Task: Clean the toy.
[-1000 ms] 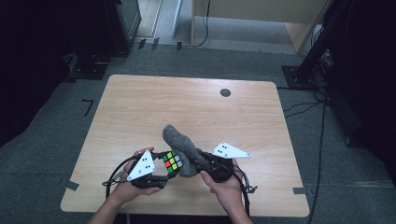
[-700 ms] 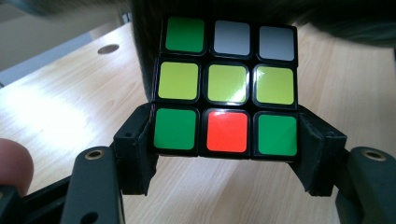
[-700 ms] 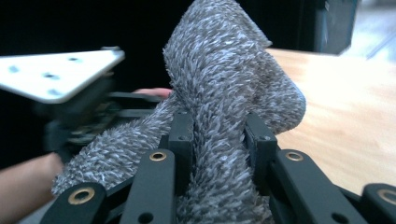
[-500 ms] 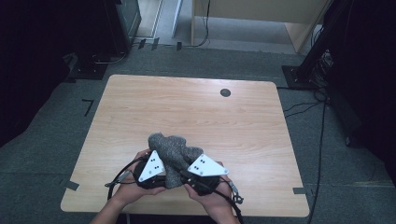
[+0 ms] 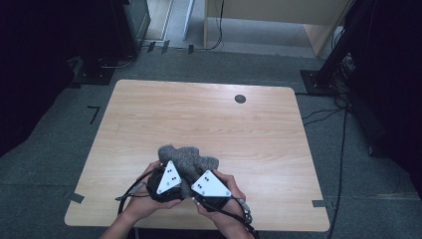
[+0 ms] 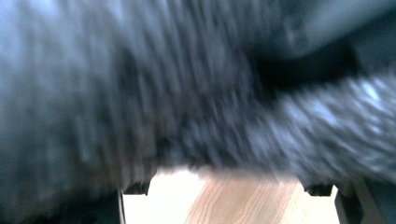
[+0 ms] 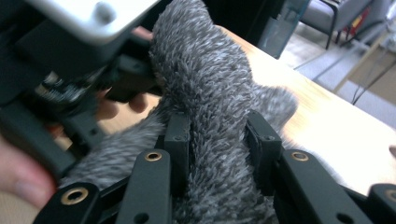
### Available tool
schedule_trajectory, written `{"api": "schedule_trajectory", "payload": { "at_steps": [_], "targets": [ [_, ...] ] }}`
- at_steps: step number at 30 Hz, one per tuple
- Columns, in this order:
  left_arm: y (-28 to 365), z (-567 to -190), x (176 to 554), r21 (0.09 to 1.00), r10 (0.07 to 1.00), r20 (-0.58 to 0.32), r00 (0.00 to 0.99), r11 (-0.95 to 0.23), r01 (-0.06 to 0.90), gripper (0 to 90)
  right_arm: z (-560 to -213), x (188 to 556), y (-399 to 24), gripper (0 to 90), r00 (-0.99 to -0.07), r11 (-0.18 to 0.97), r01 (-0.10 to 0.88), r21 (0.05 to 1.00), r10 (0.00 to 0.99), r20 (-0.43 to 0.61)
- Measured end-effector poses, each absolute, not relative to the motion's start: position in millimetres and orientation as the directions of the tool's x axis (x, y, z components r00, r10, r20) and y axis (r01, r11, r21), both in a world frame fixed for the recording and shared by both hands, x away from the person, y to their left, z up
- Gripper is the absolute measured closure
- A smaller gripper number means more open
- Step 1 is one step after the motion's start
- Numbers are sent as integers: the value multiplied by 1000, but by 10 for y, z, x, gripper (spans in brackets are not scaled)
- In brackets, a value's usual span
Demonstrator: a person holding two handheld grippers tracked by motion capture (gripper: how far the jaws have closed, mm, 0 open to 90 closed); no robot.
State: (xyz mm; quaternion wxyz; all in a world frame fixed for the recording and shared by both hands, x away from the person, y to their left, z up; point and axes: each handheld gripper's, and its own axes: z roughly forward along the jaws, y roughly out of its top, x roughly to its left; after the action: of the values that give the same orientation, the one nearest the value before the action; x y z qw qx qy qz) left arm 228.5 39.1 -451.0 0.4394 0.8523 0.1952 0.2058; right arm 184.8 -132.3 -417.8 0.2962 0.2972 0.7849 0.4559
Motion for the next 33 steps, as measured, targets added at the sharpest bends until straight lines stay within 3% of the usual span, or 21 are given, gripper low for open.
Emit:
{"api": "schedule_trajectory", "payload": {
  "at_steps": [5,8,11,15,17,19,21,24,27,31,33],
  "targets": [
    [443,-4482,2274,852,511,183,840,-509,125,343,-4110,1913,-1463,700,-607,370,212,905,775,-175],
    [493,-4481,2271,886,514,175,839,-454,93,343,-4029,1965,-1670,709,-573,255,241,936,816,-74],
    [541,-4462,2248,914,503,180,846,-404,46,343,-4009,1989,-1749,711,-612,186,238,953,790,-2],
    [636,-4437,2230,946,483,145,863,-322,22,343,-4087,2043,-1789,720,-616,154,268,951,786,47],
    [705,-4393,2249,964,469,98,878,-262,32,343,-4138,2081,-1815,721,-572,220,269,938,820,-28],
    [752,-4369,2260,973,469,84,879,-228,29,343,-4172,2131,-1899,720,-560,179,308,934,828,26],
    [774,-4366,2269,974,471,81,879,-223,29,342,-4127,2124,-1961,719,-573,102,308,946,814,99],
    [757,-4375,2263,971,465,92,881,-239,24,342,-4007,2057,-1923,716,-667,32,267,963,728,160],
    [756,-4361,2253,969,459,94,883,-247,25,343,-4017,2049,-1861,716,-665,72,263,962,736,126],
    [824,-4321,2270,984,429,40,903,-175,39,342,-4216,2227,-1994,718,-589,101,394,914,790,167],
    [813,-4308,2275,976,435,75,897,-217,24,342,-4236,2235,-2061,717,-579,33,412,910,781,234]
  ]
}}
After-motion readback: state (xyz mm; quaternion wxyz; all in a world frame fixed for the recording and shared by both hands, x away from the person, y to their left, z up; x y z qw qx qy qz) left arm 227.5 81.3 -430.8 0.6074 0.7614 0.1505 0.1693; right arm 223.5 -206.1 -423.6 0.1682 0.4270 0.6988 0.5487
